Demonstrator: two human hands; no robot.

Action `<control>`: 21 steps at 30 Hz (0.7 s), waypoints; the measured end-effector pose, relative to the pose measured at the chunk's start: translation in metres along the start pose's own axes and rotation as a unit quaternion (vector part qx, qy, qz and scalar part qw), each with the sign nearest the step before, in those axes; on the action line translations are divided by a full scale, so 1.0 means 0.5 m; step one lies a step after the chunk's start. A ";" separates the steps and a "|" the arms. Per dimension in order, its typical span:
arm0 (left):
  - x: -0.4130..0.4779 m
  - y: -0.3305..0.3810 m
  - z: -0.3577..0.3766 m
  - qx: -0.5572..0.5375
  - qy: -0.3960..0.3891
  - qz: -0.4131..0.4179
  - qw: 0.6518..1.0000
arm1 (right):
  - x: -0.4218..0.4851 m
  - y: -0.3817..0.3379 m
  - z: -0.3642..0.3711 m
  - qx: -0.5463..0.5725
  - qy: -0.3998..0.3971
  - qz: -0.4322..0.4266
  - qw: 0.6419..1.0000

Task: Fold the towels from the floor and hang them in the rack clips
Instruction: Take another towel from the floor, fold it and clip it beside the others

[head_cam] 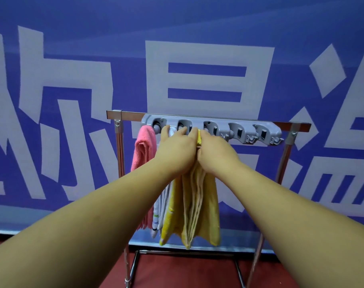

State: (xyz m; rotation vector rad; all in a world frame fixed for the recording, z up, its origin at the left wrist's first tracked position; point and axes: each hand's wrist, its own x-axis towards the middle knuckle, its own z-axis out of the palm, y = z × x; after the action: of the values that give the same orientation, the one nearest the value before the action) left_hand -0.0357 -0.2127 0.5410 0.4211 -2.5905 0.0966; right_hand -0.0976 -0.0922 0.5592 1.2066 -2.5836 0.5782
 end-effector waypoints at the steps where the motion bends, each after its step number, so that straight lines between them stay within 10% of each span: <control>1: -0.004 0.002 0.000 -0.001 0.000 -0.001 1.000 | -0.002 -0.003 0.006 0.001 -0.005 0.001 1.000; 21: -0.149 0.151 -0.228 0.028 -0.119 -0.020 0.992 | -0.242 0.034 -0.243 -0.082 -0.091 0.071 0.990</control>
State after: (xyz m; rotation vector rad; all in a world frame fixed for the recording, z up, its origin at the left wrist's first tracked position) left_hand 0.0559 -0.1036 0.6040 0.5325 -2.8172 0.1122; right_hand -0.0290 0.0540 0.6190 1.0737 -2.8229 0.2859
